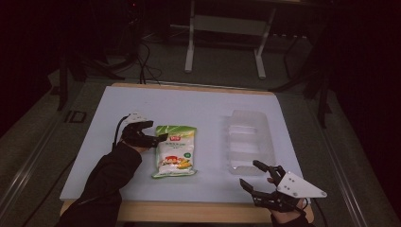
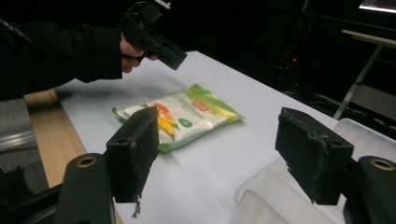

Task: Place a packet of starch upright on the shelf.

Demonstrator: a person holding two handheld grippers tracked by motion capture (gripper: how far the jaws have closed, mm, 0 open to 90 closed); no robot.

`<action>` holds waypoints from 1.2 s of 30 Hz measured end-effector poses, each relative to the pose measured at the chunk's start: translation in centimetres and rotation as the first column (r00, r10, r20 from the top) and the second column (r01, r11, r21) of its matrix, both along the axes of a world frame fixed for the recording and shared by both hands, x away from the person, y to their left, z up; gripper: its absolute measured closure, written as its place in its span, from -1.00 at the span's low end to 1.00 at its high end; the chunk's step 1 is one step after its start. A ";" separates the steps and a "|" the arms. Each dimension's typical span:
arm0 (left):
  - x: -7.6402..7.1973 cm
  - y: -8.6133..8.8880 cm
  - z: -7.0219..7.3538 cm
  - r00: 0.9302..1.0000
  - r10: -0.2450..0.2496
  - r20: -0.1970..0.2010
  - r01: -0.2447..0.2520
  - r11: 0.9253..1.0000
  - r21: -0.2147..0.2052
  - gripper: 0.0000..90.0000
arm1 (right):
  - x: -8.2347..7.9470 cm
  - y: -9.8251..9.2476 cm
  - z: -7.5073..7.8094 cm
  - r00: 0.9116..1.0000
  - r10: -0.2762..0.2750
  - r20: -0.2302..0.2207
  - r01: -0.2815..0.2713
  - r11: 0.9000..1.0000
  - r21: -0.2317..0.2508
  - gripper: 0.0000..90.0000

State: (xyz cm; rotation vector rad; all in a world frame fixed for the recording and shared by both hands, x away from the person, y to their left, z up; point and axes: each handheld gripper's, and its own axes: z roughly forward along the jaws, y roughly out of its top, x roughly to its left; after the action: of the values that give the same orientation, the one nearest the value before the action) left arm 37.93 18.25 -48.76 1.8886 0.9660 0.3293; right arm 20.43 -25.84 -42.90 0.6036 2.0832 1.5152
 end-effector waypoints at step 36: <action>2.2 -3.0 -4.4 0.982 0.030 -0.185 0.005 0.983 0.184 0.02 | 0.6 0.7 -0.8 0.998 0.025 -0.060 -0.028 0.998 -0.048 -0.35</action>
State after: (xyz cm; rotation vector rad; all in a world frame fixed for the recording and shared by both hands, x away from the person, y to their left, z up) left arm 40.09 15.26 -53.17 2.1120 1.1042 0.2586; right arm 21.03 -25.14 -43.65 0.6117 2.1746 1.4736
